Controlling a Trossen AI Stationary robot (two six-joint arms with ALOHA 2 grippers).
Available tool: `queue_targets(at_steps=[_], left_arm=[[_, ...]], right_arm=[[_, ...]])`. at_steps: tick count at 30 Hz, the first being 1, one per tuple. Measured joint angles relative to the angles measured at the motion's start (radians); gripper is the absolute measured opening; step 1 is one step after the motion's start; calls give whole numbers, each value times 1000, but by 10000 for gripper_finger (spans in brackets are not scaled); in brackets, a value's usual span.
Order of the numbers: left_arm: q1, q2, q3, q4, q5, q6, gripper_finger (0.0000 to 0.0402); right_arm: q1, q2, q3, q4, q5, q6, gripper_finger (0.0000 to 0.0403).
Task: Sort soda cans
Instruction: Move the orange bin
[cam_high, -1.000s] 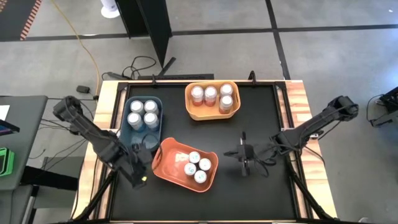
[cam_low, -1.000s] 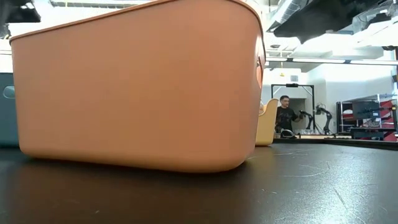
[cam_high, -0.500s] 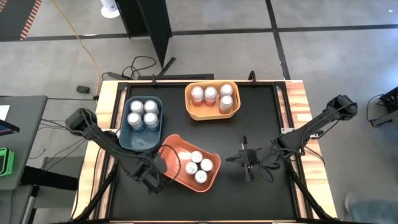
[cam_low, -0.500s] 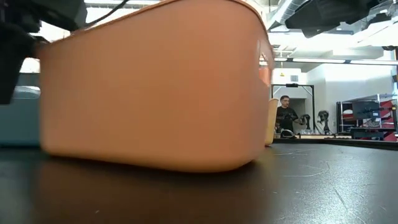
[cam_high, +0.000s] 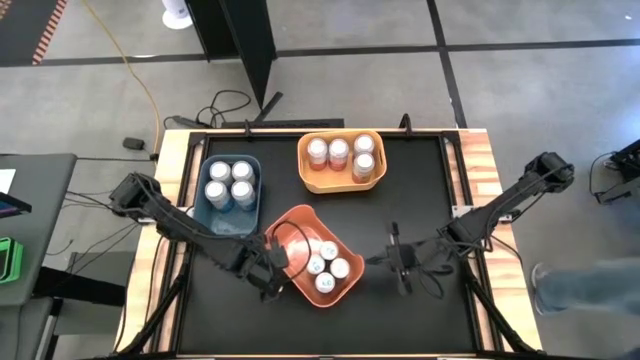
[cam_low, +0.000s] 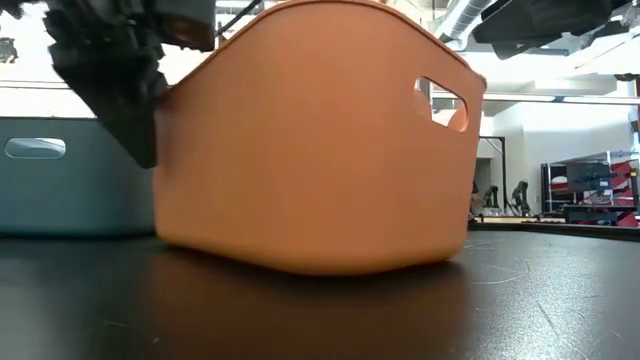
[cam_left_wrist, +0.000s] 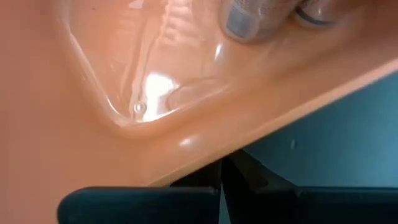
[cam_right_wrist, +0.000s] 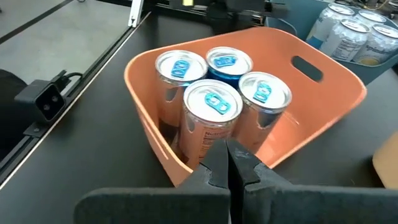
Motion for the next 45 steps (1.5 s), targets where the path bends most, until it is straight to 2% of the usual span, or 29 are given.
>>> queue_targets(at_steps=[19,30,35,45], left_arm=[[156,0,0,106,-30,222,0],[198,105,0,215,-23,293,0],[214,162,0,256,-21,318,0],[204,155,0,248,0,320,0]], right_arm=[[18,0,0,-45,-1,57,4],[18,0,1,-74,-1,103,4],[47,0,1,-66,-1,106,4],[149,-1,1,-79,-1,199,4]])
